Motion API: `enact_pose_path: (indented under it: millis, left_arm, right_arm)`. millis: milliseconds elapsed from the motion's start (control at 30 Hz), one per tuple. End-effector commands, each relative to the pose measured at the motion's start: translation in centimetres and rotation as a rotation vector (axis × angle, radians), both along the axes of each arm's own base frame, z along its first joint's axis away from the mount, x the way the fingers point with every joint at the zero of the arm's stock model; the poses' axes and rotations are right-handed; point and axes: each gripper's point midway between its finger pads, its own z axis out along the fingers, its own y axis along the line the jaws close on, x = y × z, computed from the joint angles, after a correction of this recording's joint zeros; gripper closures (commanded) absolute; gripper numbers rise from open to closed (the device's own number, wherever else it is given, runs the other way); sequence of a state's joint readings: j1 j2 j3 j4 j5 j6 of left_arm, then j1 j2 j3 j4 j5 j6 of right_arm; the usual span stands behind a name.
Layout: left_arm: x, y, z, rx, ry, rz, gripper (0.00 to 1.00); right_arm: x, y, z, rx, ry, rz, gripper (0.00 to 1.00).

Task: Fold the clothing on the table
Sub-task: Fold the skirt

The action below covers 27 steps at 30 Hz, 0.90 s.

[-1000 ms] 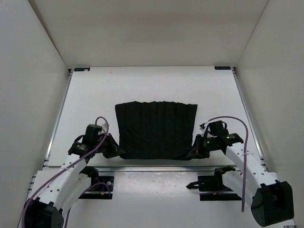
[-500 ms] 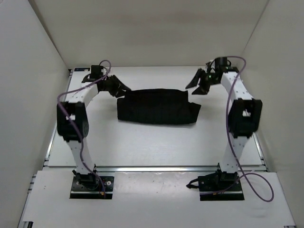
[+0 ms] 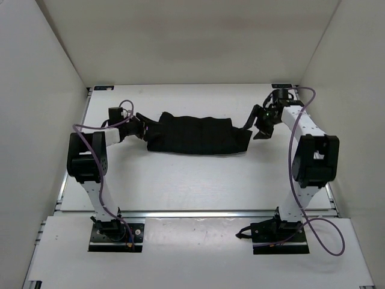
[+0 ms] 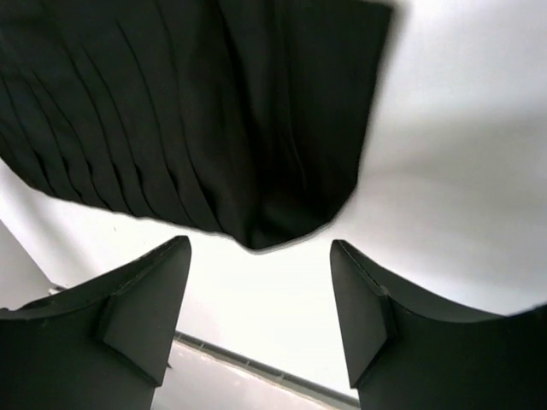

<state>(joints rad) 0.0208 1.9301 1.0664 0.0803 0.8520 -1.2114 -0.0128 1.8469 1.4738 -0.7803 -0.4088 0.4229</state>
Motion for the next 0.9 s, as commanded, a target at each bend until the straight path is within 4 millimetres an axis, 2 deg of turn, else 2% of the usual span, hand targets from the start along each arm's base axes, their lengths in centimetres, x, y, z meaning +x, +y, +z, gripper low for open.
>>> enact_pose_path:
  millis: [0,33,67,100,233,333,433,533,600,633,667,700,733,767,800,867]
  left_arm:
    - [-0.2,2.4,3.5,0.047,-0.140,0.035,0.41]
    - [-0.9,3.1,2.5,0.131,-0.115,0.039,0.40]
    - [-1.6,3.3,2.6,0.159,-0.078,0.033,0.40]
    - [-2.0,3.5,1.9,0.236,-0.059,0.016,0.39]
    - [-2.8,5.3,-0.3,0.542,-0.015,-0.035,0.37]
    - [-4.2,6.0,-2.6,0.587,0.052,-0.039,0.37]
    - [-5.1,6.5,-4.7,0.616,0.088,-0.033,0.36]
    - [-5.8,4.7,-6.9,0.630,0.122,-0.103,0.37]
    - [-5.8,4.5,-7.9,0.646,0.152,-0.134,0.38]
    - [-5.3,3.8,-7.5,0.664,0.140,-0.147,0.39]
    - [-5.5,3.7,-8.3,0.693,0.158,-0.170,0.43]
    - [-5.2,3.6,-8.2,0.699,0.149,-0.170,0.47]
    - [-5.0,3.1,-8.0,0.697,0.132,-0.177,0.63]
    - [-5.2,2.8,-8.2,0.688,0.136,-0.182,0.98]
    - [-5.3,2.6,-8.1,0.682,0.135,-0.180,1.00]
    - [-6.1,1.1,-8.0,0.672,0.118,-0.223,1.00]
  right_arm:
    - [-0.4,0.5,0.4,0.020,-0.099,-0.053,0.36]
    - [-1.1,0.9,-0.3,0.051,-0.092,-0.065,0.35]
    - [-1.5,1.0,-0.9,0.073,-0.083,-0.086,0.35]
    - [-2.5,2.2,-1.6,0.092,-0.062,-0.062,0.35]
    - [-2.8,4.1,-3.5,0.121,-0.010,-0.075,0.35]
    - [-3.1,5.0,-4.7,0.137,0.015,-0.093,0.35]
    - [-3.5,4.8,-6.0,0.139,0.030,-0.134,0.35]
    - [-3.4,4.6,-7.1,0.145,0.052,-0.165,0.35]
    - [-3.3,4.0,-7.6,0.134,0.055,-0.195,0.35]
    - [-3.2,3.6,-7.7,0.126,0.046,-0.200,0.37]
    - [-3.2,2.9,-8.1,0.126,0.047,-0.223,0.47]
    - [-3.2,2.5,-8.4,0.129,0.050,-0.228,0.70]
    - [-3.2,2.0,-8.5,0.129,0.050,-0.222,0.97]
    - [-3.1,1.8,-8.8,0.134,0.055,-0.219,0.99]
    - [-3.3,1.8,-8.8,0.122,0.051,-0.186,1.00]
    - [-3.2,-1.2,-8.8,0.065,0.062,-0.216,1.00]
